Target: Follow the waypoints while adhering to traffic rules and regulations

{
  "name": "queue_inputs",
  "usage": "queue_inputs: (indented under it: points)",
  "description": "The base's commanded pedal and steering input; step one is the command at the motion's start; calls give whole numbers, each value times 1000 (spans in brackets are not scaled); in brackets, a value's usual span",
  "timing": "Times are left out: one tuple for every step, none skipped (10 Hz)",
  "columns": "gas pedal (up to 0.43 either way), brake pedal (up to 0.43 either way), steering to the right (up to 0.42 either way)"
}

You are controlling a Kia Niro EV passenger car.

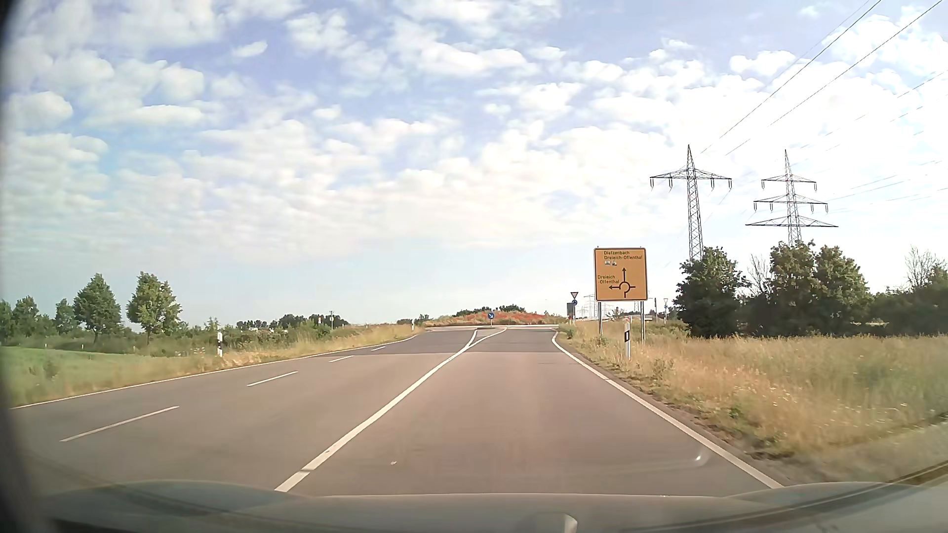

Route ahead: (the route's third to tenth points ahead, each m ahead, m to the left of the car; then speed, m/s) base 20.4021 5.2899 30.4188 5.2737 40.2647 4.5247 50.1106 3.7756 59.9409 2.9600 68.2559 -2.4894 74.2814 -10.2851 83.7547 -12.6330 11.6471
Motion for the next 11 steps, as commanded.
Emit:
queue_inputs:
  points:
    - [248,30,7]
    - [228,30,7]
    - [197,30,7]
    - [157,30,7]
    - [138,30,8]
    - [110,30,7]
    - [87,30,7]
    - [47,30,7]
    - [20,30,7]
    - [0,30,7]
    - [0,30,7]
